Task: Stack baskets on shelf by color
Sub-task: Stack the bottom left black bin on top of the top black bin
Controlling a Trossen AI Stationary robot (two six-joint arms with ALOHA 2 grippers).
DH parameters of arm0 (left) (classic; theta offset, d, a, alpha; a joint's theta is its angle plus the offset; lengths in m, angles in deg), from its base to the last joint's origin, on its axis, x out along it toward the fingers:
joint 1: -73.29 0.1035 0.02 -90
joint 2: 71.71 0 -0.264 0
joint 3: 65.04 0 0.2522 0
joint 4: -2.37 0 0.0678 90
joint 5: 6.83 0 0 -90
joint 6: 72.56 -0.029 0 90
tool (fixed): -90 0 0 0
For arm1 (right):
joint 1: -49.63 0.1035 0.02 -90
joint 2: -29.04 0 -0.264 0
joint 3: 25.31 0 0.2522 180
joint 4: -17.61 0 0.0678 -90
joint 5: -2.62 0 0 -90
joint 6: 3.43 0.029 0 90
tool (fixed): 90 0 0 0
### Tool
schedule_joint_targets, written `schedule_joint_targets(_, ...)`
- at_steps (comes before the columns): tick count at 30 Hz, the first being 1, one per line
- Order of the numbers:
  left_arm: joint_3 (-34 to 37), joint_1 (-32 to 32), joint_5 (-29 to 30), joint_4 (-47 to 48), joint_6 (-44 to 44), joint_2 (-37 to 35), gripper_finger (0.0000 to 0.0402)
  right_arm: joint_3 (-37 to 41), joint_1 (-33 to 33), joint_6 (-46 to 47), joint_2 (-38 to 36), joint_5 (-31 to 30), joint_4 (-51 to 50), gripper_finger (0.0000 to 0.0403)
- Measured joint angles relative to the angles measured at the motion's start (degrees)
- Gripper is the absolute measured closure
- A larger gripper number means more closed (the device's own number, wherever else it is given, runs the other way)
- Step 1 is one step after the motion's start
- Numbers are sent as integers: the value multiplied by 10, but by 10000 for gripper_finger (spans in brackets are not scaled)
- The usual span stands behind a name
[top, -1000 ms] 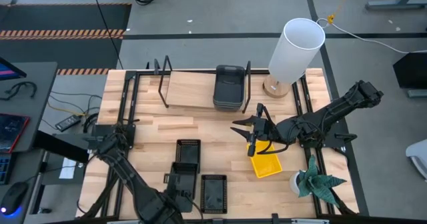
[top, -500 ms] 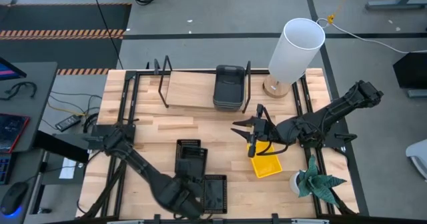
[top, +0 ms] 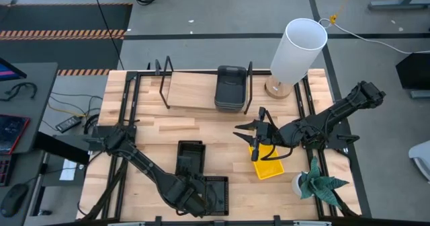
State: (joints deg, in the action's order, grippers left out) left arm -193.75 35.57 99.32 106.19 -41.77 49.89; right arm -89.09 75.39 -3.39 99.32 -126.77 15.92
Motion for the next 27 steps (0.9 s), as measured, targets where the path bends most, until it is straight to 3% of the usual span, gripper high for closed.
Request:
schedule_joint_targets(12, 57, 14, 27, -1, 4, 0, 381, 0, 0, 0, 0, 0, 3, 305)
schedule_joint_targets(27, 76, 18, 38, -39, 33, 1, 338, 0, 0, 0, 0, 0, 3, 305)
